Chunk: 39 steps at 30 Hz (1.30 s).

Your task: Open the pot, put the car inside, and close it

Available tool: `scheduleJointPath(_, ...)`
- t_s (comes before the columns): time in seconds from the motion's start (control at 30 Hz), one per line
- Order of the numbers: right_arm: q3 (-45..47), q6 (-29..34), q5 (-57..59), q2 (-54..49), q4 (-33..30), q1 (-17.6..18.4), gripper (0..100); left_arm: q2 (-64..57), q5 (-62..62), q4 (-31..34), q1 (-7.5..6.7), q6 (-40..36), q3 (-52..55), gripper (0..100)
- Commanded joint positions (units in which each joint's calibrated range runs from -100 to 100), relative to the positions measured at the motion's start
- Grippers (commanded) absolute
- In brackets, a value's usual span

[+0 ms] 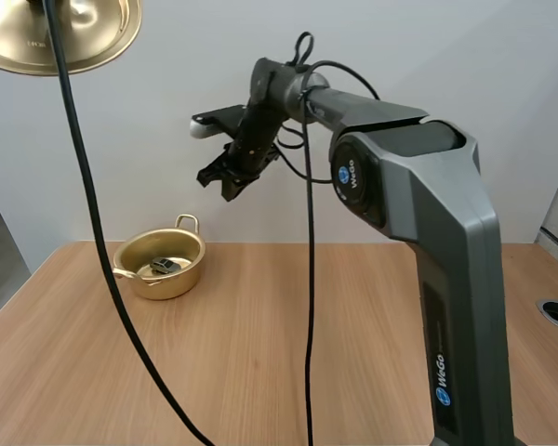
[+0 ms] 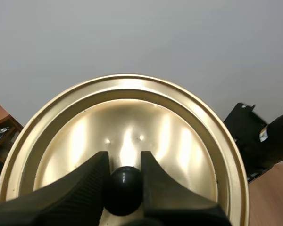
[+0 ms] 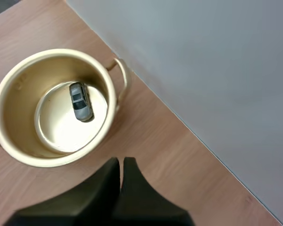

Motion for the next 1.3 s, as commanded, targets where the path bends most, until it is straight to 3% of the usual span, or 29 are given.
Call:
scheduleJointPath(0.0, 0.05, -1.51, 0.12, -2.06, 13.12, -5.38, 0, 2.07, 0.00, -0.07, 0.04, 0.01, 0.76, 0)
scheduleJointPath(0.2, 0.32, -2.24, 0.12, -9.89, 21.20, -14.20, 0, 4.31, -0.38, -0.70, 0.04, 0.01, 12.71, 0)
scheduleJointPath(0.37, 0.32, -2.33, 0.12, -16.76, 23.00, -19.23, 0, 6.63, -18.29, -2.02, 0.04, 0.41, 26.46, 0)
scheduleJointPath(0.47, 0.56, 1.41, 0.12, -20.56, 23.00, -21.10, 0, 8.92, -27.72, -5.48, 0.04, 1.15, 32.72, 0)
scheduleJointPath(0.53, 0.56, 5.85, 0.12, -22.77, 23.00, -21.52, 0, 11.24, -30.80, -9.08, 0.04, 2.48, 34.82, 0)
scheduleJointPath(0.63, 0.56, 7.60, 0.12, -26.06, 23.00, -21.52, 0, 14.82, -33.22, -12.14, 0.04, 3.47, 35.87, 0)
scheduleJointPath(1.07, 0.56, 7.60, 0.12, -41.92, 23.00, -21.52, 0, 27.70, -47.79, -14.01, 0.04, 5.75, 36.05, 0)
scheduleJointPath(1.27, 0.56, 7.60, 0.12, -46.61, 19.46, -21.52, 0, 30.55, -50.27, -14.28, 0.04, 7.43, 36.05, 0)
